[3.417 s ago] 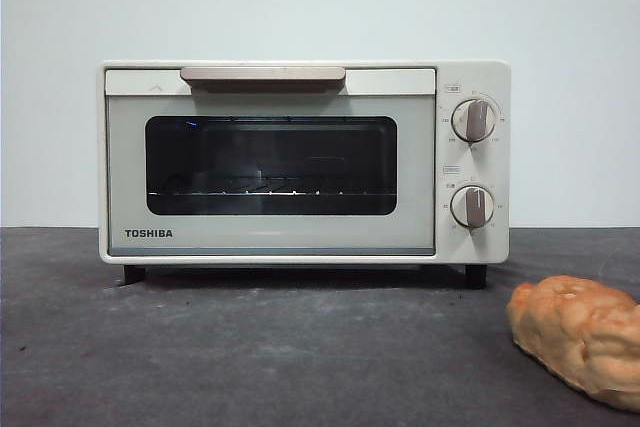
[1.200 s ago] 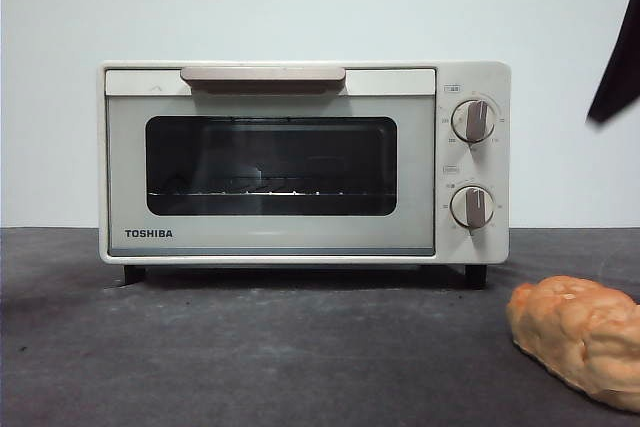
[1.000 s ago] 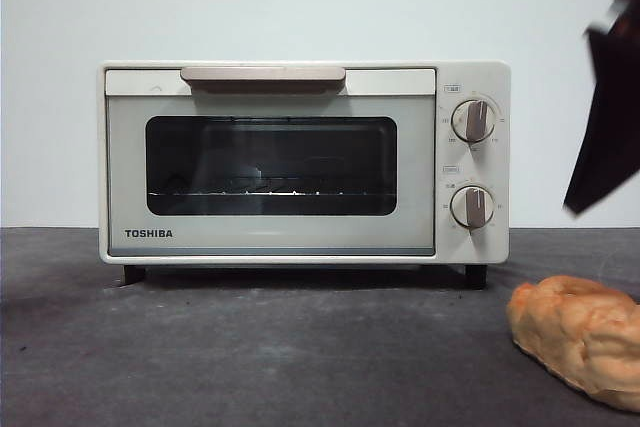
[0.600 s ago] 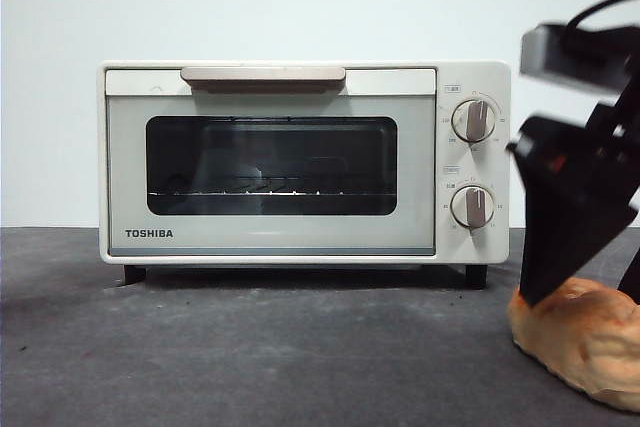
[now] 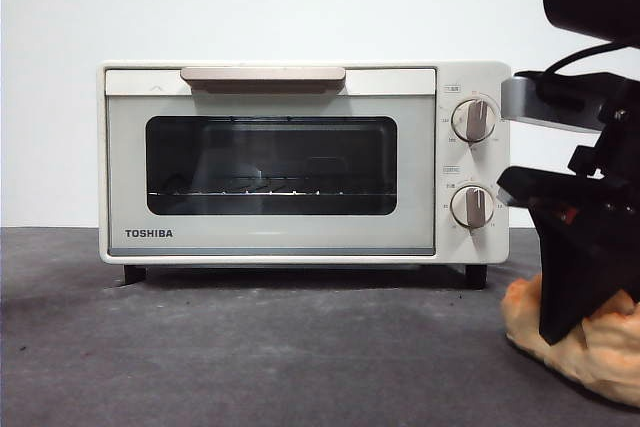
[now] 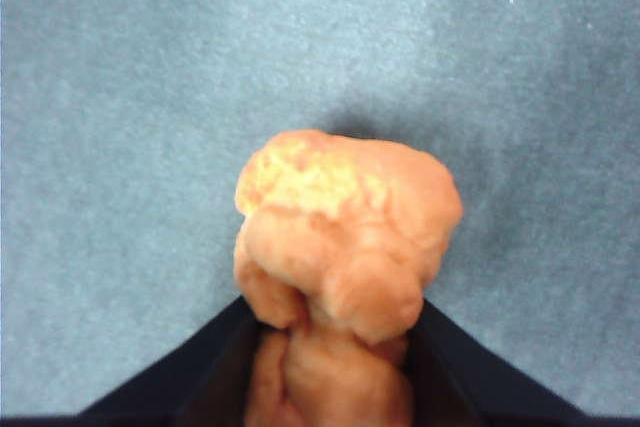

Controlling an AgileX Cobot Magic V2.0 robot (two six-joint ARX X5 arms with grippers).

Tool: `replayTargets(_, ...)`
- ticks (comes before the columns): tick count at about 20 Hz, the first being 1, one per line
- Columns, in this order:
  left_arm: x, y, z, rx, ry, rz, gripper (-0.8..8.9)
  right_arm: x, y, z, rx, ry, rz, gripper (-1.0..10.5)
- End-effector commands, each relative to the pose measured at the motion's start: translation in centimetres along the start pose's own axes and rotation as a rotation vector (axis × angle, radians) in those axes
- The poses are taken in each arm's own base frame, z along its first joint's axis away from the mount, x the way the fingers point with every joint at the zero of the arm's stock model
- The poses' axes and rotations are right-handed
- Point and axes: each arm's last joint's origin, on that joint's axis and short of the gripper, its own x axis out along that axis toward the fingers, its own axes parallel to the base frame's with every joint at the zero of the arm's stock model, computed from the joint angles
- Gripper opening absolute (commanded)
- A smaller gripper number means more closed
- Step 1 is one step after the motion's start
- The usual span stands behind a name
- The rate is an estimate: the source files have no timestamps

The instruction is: The left arm flap open the oven, the right arm pick bread and place it into oven, the left arm flap close the oven

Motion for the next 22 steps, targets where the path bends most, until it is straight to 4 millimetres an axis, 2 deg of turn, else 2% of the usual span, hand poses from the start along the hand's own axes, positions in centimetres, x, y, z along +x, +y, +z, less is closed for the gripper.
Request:
replayTargets(1,-0.2,-0.4,0.9,0.013,-0.051,-0.029,0.11,-0.8,0.4,0.5,0.004,-0.050,0.027,1.6)
replayTargets(7,1.9,-1.8,3.8,0.018,-0.158,-0.184,0.12,-6.1,0.8,1.9,-0.002,-0.198,0.089,1.6)
replayTargets(11,5.4,-3.1,6.8,0.058,-0.144,-0.249,0.12,-9.9,1.0,2.5,-0.012,-0.283,0.122,1.6)
replayTargets(15,9.6,-4.5,9.1,0.125,-0.088,-0.253,0.12,-12.8,0.9,2.7,-0.014,-0.351,0.150,1.6)
replayTargets(19,13.3,-5.7,10.3,0.199,-0.034,-0.209,0.12,-14.8,0.8,2.6,-0.012,-0.420,0.178,1.6)
replayTargets(22,15.4,-6.5,10.5,0.253,-0.002,-0.196,0.12,-15.5,0.7,2.3,-0.011,-0.444,0.187,1.6)
